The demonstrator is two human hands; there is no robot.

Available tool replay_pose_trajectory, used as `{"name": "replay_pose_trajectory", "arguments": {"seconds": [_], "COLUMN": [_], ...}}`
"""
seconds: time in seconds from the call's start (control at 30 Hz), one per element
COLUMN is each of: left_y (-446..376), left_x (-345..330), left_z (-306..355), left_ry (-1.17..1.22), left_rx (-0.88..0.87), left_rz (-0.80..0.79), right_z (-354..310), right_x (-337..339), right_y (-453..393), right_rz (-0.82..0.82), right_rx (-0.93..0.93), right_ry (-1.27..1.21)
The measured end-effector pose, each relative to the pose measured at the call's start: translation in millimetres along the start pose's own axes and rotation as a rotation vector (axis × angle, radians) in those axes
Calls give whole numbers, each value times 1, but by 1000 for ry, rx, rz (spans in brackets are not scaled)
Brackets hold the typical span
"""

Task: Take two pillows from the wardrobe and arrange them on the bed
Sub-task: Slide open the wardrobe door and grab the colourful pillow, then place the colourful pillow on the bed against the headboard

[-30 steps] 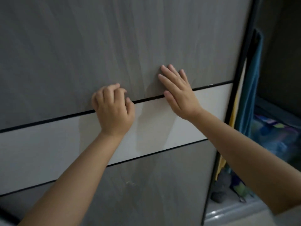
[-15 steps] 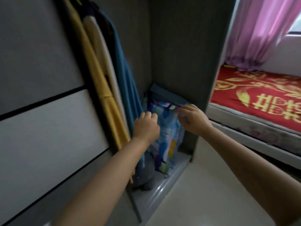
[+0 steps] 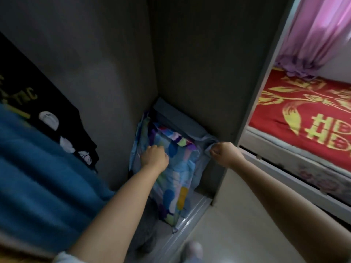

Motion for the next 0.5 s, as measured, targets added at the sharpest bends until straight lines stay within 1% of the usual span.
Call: {"name": "replay_pose_trajectory", "arguments": {"seconds": [0.17, 0.23, 0.3, 0.4, 0.43, 0.5], "left_y": [-91, -124, -157, -202, -216, -243], "left_x": [-39, -53, -68, -92, -101, -120], "left_z": [-47, -59, -66, -71, -71, -70], "left_ry": [-14, -20, -35, -51, -39, 7], "left_rx": [119, 109, 92, 76, 56, -16], "left_rz": [-34, -32, -43, -52, -39, -13], "right_z": [-5, -11, -15, -15, -16, -17], "right_x": [-61, -84, -108, -149, -164, -185], "right_y": [-114, -147, -179, -217, -226, -240], "right_rz": [-160, -199, -189, -209, -216, -177], "right_rx": [-124, -124, -130, -197, -213, -218], "right_ry": [12, 9, -9, -16, 11, 94]}}
Point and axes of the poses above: each hand's wrist, its own y-axis away from the middle knuckle, its own x-axis out of the back of the hand, z = x × y, the point moved 10 cm from there along -y, towards the middle knuckle, and after that the axes turned 14 degrees about -x, right-handed, at the moved point
